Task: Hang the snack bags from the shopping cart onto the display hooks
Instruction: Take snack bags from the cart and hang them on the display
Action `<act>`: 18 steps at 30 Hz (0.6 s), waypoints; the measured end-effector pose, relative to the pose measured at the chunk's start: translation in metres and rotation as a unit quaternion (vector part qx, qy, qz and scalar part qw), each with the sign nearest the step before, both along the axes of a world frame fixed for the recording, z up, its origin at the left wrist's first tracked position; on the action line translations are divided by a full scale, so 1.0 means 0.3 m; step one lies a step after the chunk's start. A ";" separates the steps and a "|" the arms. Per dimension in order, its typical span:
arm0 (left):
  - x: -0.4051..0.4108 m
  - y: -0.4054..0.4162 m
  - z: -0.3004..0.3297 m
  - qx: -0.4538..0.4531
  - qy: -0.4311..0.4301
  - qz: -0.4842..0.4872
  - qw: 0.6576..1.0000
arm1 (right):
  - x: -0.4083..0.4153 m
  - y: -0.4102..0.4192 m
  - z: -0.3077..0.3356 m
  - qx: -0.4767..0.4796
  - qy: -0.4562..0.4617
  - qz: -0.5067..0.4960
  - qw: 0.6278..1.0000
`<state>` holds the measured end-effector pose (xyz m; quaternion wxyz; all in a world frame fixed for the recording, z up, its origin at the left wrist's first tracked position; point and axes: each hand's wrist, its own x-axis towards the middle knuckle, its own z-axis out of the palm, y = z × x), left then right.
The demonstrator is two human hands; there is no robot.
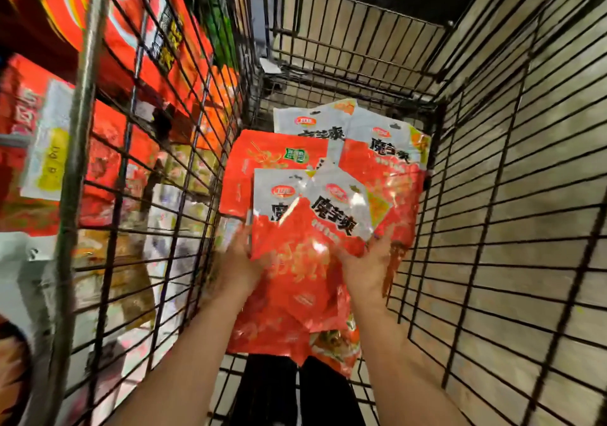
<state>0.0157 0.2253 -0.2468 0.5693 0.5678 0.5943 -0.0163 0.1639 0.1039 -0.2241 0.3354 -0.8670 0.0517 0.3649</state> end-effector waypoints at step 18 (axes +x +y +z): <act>0.012 0.000 -0.022 -0.080 -0.039 0.203 0.975 | 0.267 -0.045 -0.152 -0.154 -0.162 0.304 0.926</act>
